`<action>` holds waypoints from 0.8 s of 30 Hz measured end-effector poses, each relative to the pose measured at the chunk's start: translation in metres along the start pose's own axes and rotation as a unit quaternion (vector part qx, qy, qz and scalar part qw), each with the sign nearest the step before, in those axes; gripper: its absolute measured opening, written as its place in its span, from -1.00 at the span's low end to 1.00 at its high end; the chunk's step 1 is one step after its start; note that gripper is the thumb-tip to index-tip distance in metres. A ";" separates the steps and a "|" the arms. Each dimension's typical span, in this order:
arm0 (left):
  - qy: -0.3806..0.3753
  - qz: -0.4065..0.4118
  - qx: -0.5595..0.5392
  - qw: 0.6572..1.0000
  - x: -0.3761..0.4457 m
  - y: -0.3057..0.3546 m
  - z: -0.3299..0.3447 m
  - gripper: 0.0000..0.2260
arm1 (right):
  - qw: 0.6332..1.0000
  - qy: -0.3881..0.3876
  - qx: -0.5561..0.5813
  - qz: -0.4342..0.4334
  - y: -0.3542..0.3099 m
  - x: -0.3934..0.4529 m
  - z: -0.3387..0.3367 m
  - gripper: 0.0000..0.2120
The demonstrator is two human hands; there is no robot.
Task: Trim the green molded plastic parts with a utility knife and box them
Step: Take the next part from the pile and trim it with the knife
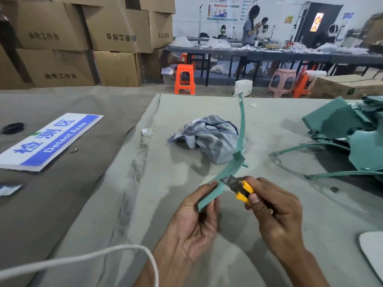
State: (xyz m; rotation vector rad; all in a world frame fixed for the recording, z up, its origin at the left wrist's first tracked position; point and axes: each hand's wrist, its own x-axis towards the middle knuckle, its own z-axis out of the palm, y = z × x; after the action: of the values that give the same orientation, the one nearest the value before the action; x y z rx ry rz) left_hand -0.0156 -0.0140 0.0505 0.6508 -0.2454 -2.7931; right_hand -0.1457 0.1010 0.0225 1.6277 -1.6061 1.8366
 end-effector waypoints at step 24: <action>-0.090 0.043 -0.069 0.993 0.000 -0.007 -0.012 -0.83 | 0.992 -0.034 -0.094 0.080 -0.002 -0.008 0.022 -0.81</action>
State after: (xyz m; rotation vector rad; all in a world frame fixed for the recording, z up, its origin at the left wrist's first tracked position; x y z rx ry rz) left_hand -0.0114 -0.0085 0.0379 0.3487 -0.1103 -2.7568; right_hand -0.1289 0.0879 0.0126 1.5342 -1.9247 1.6575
